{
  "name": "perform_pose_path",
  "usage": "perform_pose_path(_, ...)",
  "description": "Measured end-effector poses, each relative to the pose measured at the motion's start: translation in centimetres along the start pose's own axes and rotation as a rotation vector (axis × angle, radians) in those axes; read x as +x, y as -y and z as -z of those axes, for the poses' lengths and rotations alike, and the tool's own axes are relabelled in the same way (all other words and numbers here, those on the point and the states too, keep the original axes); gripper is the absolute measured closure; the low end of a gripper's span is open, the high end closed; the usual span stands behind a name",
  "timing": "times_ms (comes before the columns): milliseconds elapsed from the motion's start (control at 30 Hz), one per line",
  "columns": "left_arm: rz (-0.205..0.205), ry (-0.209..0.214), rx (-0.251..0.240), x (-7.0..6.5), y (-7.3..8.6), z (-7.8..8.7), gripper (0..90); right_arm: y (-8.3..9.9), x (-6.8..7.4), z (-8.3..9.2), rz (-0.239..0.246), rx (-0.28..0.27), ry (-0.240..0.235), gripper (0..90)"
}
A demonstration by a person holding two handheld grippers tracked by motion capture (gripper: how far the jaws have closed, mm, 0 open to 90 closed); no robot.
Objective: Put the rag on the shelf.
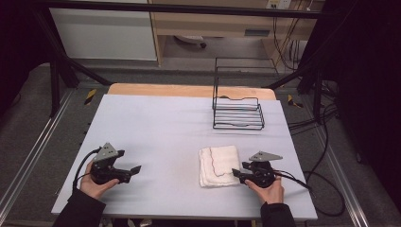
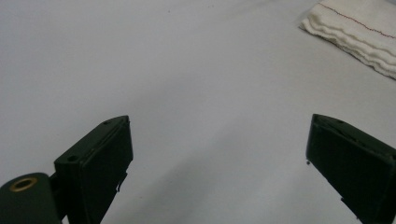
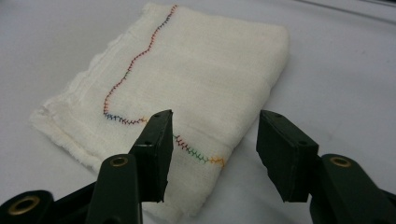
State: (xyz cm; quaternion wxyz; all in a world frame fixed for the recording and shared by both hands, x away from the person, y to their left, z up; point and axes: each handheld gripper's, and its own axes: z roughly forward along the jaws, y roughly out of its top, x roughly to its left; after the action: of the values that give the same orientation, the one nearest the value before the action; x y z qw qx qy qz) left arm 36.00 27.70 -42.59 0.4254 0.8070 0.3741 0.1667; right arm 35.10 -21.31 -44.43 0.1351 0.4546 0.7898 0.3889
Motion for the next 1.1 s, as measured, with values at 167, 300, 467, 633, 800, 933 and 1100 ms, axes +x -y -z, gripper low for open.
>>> perform_pose_path(167, -0.003, 0.0, 0.005, 0.0, 0.2, 0.0, 8.1, 0.4, 0.2, 0.0, 0.015, -0.002, 0.027, 49.7)
perform_pose_path(300, 0.001, 0.001, 0.005, 0.0, 0.2, 0.0, 8.5, 0.7, 0.3, 0.5, 0.011, 0.001, 0.045, 50.3)
perform_pose_path(467, 0.0, 0.001, 0.009, 0.0, 0.3, 0.0, 8.8, 1.2, 0.8, 0.7, -0.038, 0.036, 0.029, 62.6)
perform_pose_path(633, 0.004, 0.003, 0.007, 0.0, 0.3, 0.0, 9.1, 1.5, 1.3, 0.6, -0.096, 0.05, 0.01, 66.0)
perform_pose_path(800, 0.001, 0.004, 0.01, 0.0, 0.3, -0.1, 9.5, 1.6, 1.5, 0.6, -0.123, 0.049, -0.007, 79.2)
perform_pose_path(933, 0.006, 0.006, 0.008, 0.0, 0.3, -0.1, 9.9, 1.1, 1.1, 0.8, -0.129, 0.063, -0.021, 83.3)
perform_pose_path(1100, 0.018, 0.004, 0.004, 0.0, 0.1, -0.2, 10.7, 0.1, 0.0, 1.0, -0.069, 0.073, 0.022, 83.5)
